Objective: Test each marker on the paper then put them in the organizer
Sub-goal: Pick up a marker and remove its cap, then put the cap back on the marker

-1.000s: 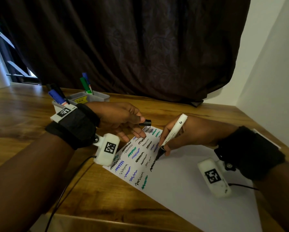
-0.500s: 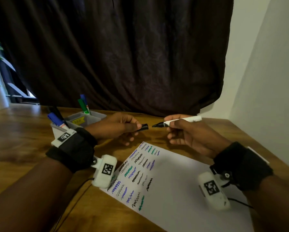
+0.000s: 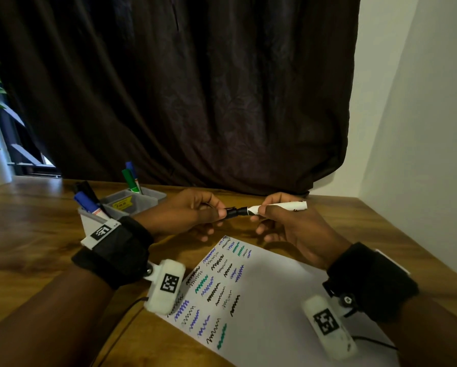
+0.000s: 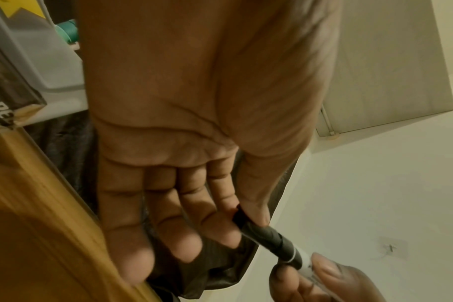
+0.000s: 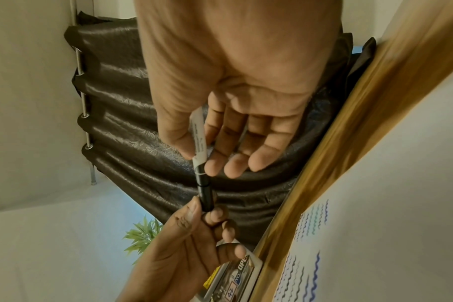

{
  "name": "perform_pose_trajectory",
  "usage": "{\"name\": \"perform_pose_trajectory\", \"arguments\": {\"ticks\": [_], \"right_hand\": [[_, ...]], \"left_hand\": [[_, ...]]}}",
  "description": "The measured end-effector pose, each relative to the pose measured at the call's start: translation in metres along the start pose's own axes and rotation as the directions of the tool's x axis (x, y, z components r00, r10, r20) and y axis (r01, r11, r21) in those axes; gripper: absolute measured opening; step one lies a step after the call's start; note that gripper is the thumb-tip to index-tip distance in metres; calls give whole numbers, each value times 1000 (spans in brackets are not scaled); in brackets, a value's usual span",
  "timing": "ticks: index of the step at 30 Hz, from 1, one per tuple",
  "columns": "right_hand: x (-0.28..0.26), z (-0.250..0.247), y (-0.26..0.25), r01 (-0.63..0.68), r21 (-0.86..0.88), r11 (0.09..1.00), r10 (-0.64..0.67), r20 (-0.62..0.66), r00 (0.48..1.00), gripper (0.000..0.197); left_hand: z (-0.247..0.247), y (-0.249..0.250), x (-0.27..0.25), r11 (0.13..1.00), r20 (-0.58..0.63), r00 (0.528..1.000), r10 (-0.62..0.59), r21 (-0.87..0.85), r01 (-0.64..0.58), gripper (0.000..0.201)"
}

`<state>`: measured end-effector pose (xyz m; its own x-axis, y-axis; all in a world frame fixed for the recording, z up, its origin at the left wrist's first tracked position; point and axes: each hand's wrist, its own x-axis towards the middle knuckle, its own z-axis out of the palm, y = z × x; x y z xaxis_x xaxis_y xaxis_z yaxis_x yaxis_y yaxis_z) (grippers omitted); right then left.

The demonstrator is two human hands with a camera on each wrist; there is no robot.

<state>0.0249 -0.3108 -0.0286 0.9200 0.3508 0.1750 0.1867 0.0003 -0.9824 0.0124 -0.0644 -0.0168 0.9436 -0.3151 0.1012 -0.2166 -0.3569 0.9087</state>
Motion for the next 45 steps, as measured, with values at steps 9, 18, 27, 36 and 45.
{"name": "perform_pose_trajectory", "arguments": {"ticks": [9,18,27,36,45], "right_hand": [[-4,0,-5,147,-79,986,-160,-192,968,24],[-6,-4,-2,215,-392,894,-229,13,973,11],[-5,-3,0,165,-363,917,-150,69,986,50],[-6,1,-4,93,-305,948,-81,53,995,40],[-12,-11,-7,-105,-309,945,214,342,915,50]], "left_hand": [[0,5,-2,997,-4,997,77,-7,-77,18],[5,4,0,993,-54,992,112,-31,-114,19],[9,0,3,988,-98,985,139,-60,-146,20],[6,3,3,990,-79,988,130,-52,-135,21],[-12,13,-18,990,-255,963,82,-92,-109,19]]}}
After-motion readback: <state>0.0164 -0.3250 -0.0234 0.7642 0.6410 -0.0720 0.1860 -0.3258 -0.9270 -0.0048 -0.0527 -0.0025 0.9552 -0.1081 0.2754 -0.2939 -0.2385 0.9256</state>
